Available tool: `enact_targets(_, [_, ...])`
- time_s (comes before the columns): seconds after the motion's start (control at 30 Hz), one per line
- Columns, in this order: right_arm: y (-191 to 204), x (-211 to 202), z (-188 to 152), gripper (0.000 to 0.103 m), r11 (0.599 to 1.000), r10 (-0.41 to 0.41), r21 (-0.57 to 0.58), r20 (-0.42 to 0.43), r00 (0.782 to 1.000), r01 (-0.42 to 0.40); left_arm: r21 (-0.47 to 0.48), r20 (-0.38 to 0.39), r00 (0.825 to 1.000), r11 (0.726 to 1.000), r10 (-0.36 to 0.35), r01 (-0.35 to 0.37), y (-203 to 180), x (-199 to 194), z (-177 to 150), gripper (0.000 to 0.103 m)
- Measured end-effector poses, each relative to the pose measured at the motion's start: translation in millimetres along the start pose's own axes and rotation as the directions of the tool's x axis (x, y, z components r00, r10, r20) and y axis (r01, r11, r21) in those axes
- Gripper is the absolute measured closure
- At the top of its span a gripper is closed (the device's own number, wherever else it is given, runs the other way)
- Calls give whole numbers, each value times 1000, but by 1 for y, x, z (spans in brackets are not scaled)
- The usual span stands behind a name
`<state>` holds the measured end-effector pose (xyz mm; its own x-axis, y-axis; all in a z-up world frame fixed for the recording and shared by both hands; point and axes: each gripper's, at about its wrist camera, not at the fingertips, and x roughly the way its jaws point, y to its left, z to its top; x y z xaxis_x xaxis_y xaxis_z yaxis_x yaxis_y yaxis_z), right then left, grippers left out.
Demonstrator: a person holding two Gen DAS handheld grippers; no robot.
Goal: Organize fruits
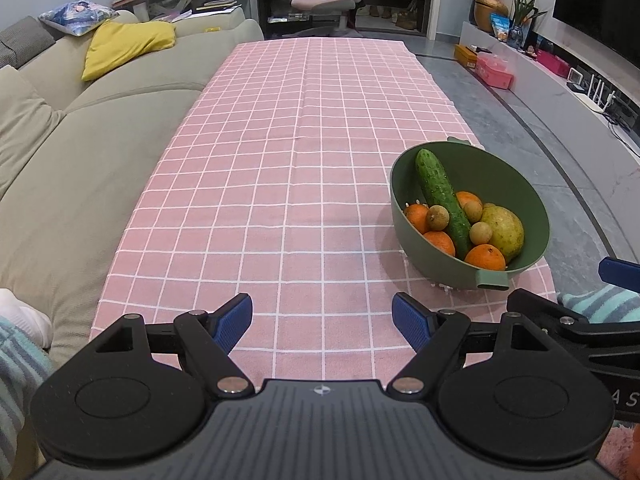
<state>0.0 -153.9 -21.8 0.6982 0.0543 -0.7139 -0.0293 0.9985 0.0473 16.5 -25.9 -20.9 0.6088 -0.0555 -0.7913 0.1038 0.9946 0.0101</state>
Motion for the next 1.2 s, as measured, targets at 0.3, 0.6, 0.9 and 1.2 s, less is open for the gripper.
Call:
enact_targets(0.3, [1,0,-1,4,1000,-2,-4,3,1000,2,-8,-6,1000,1000,6,-6,3,-1,1,10])
enact_targets(0.6, [1,0,0,4,1000,0,-8,2,1000,0,-11,-6,1000,1000,9,-9,6,-2,1,10])
enact_targets(0.9, [1,0,0,4,1000,0,-8,2,1000,0,-12,-6,1000,1000,11,-11,7,-2,0,10])
enact_targets(1.2, [1,0,0,4,1000,0,-8,3,1000,0,-17,-9,1000,1000,19,-19,8,-3,0,10])
